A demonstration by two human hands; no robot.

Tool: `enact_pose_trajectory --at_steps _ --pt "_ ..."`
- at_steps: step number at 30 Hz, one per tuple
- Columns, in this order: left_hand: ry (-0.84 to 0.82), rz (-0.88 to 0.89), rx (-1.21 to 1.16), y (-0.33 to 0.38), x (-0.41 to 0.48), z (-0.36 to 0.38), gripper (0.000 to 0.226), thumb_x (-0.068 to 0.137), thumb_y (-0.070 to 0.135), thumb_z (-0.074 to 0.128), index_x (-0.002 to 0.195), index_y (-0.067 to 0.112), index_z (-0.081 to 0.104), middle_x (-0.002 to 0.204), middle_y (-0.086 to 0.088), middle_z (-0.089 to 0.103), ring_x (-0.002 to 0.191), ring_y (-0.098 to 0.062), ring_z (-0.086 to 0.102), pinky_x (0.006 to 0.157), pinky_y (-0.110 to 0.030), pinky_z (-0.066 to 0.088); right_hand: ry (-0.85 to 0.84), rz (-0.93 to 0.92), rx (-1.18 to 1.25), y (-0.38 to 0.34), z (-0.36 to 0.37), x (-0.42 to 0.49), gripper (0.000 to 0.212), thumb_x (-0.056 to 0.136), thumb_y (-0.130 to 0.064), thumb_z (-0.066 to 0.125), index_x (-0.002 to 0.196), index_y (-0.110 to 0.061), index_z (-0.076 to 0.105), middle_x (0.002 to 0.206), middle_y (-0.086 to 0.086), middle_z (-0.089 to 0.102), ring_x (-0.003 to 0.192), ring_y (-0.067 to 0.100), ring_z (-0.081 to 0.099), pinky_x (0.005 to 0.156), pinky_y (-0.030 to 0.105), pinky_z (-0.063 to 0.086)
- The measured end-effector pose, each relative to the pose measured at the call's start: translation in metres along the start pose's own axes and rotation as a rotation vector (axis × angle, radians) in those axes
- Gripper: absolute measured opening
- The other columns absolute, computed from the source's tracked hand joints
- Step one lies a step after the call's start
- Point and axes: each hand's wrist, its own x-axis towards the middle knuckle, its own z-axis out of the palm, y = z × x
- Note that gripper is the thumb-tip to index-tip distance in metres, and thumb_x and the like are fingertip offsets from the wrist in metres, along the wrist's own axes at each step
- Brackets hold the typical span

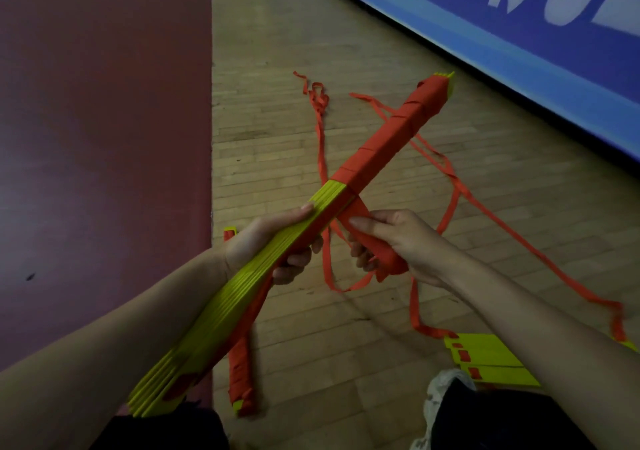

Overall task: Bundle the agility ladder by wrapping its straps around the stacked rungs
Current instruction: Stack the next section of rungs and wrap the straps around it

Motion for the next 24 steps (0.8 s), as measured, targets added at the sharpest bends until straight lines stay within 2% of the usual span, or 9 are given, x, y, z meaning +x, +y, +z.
enact_pose_trajectory --at_steps 3,6,8,11,14,16,21,24 --pt "0.043 0.010 0.041 -0.001 0.002 0.002 0.062 0.058 0.063 0.080 0.081 0.008 0.061 0.061 -0.007 0.037 0.039 -0.013 0.035 0.034 -0.016 0.032 0.054 -0.016 -0.035 0.002 -0.001 0.001 0.007 0.083 -0.015 0.071 0.086 -0.009 0.068 0.063 0.003 0.068 0.055 0.011 0.064 0.050 0.019 0.049" --pt "0.059 0.008 0.038 0.001 0.002 0.004 0.058 0.065 0.058 0.075 0.083 0.006 0.058 0.058 -0.006 0.040 0.037 -0.013 0.038 0.035 -0.016 0.031 0.127 -0.117 -0.124 0.006 0.000 0.005 0.007 0.078 -0.019 0.077 0.083 -0.018 0.072 0.072 -0.004 0.072 0.065 0.006 0.066 0.058 0.017 0.049" --pt "0.067 0.008 0.023 0.001 0.002 0.003 0.057 0.066 0.056 0.075 0.085 0.004 0.058 0.060 -0.006 0.041 0.040 -0.014 0.039 0.036 -0.017 0.032 0.133 -0.149 -0.097 0.006 0.001 0.005 0.006 0.078 -0.018 0.077 0.081 -0.020 0.072 0.075 -0.004 0.073 0.069 0.006 0.068 0.063 0.018 0.051" --pt "0.088 -0.002 0.004 0.001 0.001 0.004 0.049 0.066 0.049 0.075 0.083 0.004 0.061 0.065 -0.009 0.039 0.046 -0.017 0.036 0.039 -0.019 0.033 0.122 -0.099 -0.113 0.006 0.000 0.004 0.007 0.077 -0.022 0.078 0.081 -0.019 0.073 0.079 0.000 0.075 0.071 0.011 0.068 0.066 0.022 0.053" --pt "0.173 0.018 -0.001 0.000 0.001 0.002 0.038 0.077 0.043 0.058 0.081 0.005 0.062 0.068 -0.009 0.038 0.048 -0.018 0.035 0.039 -0.019 0.032 0.117 0.000 -0.159 0.006 -0.003 0.000 0.016 0.075 -0.030 0.080 0.078 -0.015 0.073 0.058 -0.004 0.064 0.049 0.006 0.057 0.046 0.018 0.044" --pt "0.238 0.055 -0.009 0.000 0.002 0.002 0.034 0.077 0.040 0.061 0.080 0.006 0.062 0.076 -0.010 0.040 0.051 -0.018 0.035 0.039 -0.020 0.034 0.143 0.026 -0.171 0.006 -0.005 -0.001 0.023 0.075 -0.031 0.079 0.078 -0.010 0.072 0.048 -0.005 0.052 0.039 0.005 0.047 0.038 0.017 0.037" --pt "0.368 -0.035 0.094 0.001 0.002 0.014 0.033 0.079 0.039 0.060 0.084 0.007 0.055 0.065 -0.004 0.049 0.050 -0.016 0.049 0.047 -0.023 0.041 0.218 -0.132 -0.295 0.003 -0.002 0.001 0.018 0.079 -0.024 0.078 0.082 -0.008 0.070 0.047 -0.003 0.048 0.035 0.007 0.043 0.035 0.017 0.033" --pt "0.410 -0.064 0.187 -0.003 0.002 0.019 0.036 0.072 0.038 0.072 0.090 0.009 0.059 0.071 -0.006 0.053 0.052 -0.016 0.055 0.049 -0.023 0.046 0.230 -0.171 -0.357 0.003 0.002 0.003 0.022 0.081 -0.028 0.075 0.084 -0.006 0.071 0.049 -0.002 0.047 0.037 0.007 0.043 0.035 0.018 0.033"
